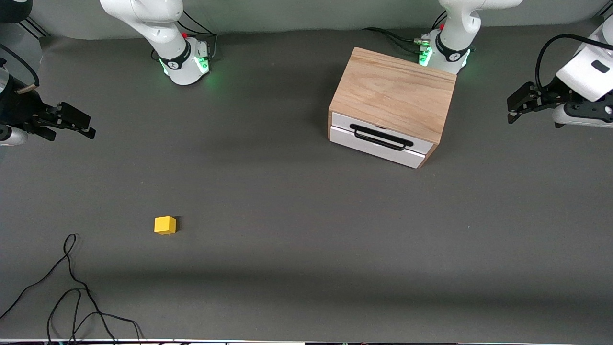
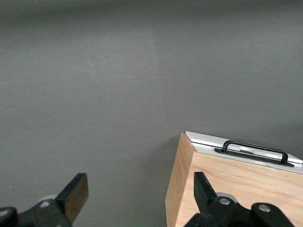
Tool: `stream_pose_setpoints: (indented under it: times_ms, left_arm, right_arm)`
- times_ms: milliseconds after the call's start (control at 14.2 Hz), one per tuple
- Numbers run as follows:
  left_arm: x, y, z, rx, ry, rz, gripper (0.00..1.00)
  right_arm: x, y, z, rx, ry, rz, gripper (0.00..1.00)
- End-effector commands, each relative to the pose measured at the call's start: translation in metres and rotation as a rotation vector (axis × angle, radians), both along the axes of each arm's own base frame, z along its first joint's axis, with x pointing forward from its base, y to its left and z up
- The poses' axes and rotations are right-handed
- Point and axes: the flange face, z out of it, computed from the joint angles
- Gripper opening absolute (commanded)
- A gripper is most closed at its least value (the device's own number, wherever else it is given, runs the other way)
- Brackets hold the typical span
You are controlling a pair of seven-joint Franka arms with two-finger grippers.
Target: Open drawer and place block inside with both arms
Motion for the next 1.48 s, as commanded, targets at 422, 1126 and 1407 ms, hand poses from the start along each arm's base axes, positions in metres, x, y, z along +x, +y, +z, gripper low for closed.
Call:
stream_pose_setpoints:
  times_ms: [422,1126,1407]
  left_arm:
    - [0.000,-0.003,0.003,0.002,-0.011,-0.020,0.99]
    - [0.001,-0.005,0.005,0.003,-0.017,-0.025,0.99]
    - [-0.001,-0.016,0.005,0.007,-0.015,-0.021,0.99]
  right_arm:
    - [0.014,-0.001,-0.015,0.020,0.015,-0.004,1.00]
    - [0.061,-0.007,-0.043,0.041,0.020,-0.009,1.00]
    - [0.073,-0.008,-0.051,0.046,0.025,-0.007,1.00]
